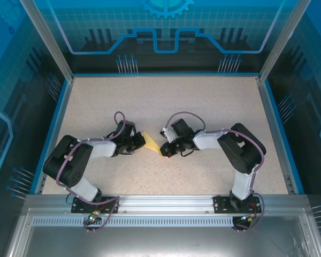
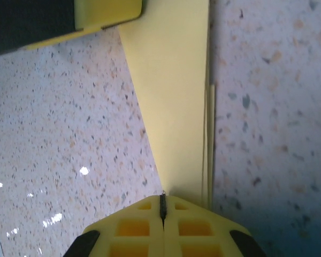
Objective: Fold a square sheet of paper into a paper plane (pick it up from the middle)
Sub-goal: Fold the wing for the fifth time at the center of the table.
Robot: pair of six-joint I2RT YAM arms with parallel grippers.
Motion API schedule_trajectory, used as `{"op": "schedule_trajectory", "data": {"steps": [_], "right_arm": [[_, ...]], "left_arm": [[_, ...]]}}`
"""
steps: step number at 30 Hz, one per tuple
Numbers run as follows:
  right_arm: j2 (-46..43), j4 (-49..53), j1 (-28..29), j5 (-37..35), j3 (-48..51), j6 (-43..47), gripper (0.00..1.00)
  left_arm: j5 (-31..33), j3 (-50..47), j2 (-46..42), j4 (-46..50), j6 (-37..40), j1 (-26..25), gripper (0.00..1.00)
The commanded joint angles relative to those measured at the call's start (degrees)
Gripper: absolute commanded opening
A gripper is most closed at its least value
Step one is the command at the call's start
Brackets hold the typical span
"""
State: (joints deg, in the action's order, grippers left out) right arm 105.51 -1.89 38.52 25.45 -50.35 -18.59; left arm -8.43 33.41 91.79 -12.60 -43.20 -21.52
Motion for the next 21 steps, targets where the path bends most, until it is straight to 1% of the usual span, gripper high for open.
{"op": "schedule_trajectory", "data": {"steps": [1, 8, 12, 18, 21], "right_arm": [[-1.4, 7.8, -0.5, -1.6, 4.1, 1.1, 0.0], [-5.3, 9.1, -2.0, -3.2, 7.9, 0.5, 0.0], [-8.3, 10.0, -2.7, -2.2, 9.3, 0.5, 0.0], [-13.2, 10.9, -2.1, 0.1, 5.9, 0.4, 0.0], [-11.5, 10.5, -0.8, 0.9, 1.9, 0.2, 0.0]], "left_arm": [[4.6, -0.5, 2.2, 6.3, 0.5, 0.4, 0.04], [4.8, -0.4, 2.2, 6.7, 0.5, 0.5, 0.05], [4.2, -0.2, 2.2, 6.6, 0.7, 0.5, 0.04], [3.3, 0.0, 2.0, 6.9, 0.7, 0.4, 0.04], [3.2, 0.0, 1.9, 7.0, 0.9, 0.4, 0.05]]}}
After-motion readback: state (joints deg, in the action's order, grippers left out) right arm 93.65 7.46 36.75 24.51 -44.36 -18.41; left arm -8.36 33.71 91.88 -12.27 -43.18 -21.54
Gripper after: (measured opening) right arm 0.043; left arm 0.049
